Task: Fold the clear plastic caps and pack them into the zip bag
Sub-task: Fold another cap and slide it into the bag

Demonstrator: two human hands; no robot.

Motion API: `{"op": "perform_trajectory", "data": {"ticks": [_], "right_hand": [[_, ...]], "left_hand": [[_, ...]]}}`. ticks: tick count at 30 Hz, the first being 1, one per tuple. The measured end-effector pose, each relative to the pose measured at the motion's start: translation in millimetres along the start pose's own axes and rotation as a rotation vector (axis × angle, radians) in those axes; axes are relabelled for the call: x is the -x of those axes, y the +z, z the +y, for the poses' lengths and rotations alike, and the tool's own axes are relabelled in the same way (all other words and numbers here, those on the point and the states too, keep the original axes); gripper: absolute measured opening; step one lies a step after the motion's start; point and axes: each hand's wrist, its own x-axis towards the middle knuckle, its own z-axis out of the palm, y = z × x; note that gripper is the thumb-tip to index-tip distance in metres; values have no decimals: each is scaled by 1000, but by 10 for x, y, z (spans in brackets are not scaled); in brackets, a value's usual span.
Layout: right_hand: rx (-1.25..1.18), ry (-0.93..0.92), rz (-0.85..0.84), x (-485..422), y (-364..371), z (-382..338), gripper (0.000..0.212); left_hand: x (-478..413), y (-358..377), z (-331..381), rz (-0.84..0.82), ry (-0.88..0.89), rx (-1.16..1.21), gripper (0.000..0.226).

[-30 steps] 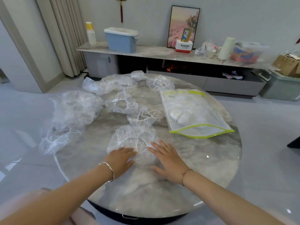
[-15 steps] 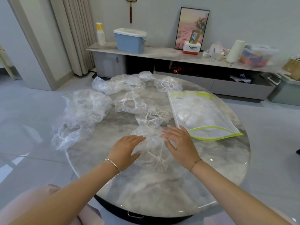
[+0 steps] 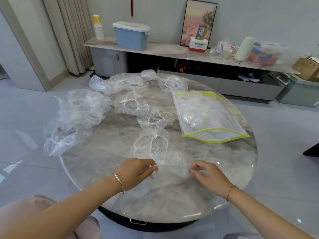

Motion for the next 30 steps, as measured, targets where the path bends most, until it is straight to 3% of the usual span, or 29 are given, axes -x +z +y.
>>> {"op": "perform_trajectory", "data": {"ticks": [2, 6, 11, 13, 15, 18, 20, 23, 26, 30], "right_hand": [[-60, 113, 30, -7, 33, 15, 11], [-35, 204, 57, -69, 77, -6, 14], [136, 219, 52, -134, 129, 18, 18], [219, 217, 61, -153, 149, 49, 18], [271, 212, 63, -167, 152, 75, 20], [318, 208, 57, -169, 175, 67, 15], [394, 121, 150, -163, 195, 39, 10], [518, -227, 326, -153, 257, -42, 28], [610, -458, 164, -108, 394, -142, 46], [729, -322, -109, -59, 591, -109, 59]], "left_hand": [[-32, 30, 14, -2, -91, 60, 23], [-101, 89, 21, 64, -328, 317, 18], [-135, 94, -55, 162, -417, 64, 7], [-130, 65, -46, 287, -286, -126, 24], [-140, 50, -31, 360, 18, -238, 36], [-130, 186, -80, 159, 338, -403, 43], [-110, 347, -188, 62, 333, -550, 46], [-73, 463, -308, 3, 211, -608, 51], [-61, 501, -324, -44, 126, -595, 55], [-65, 559, -311, -105, 32, -572, 59]]}}
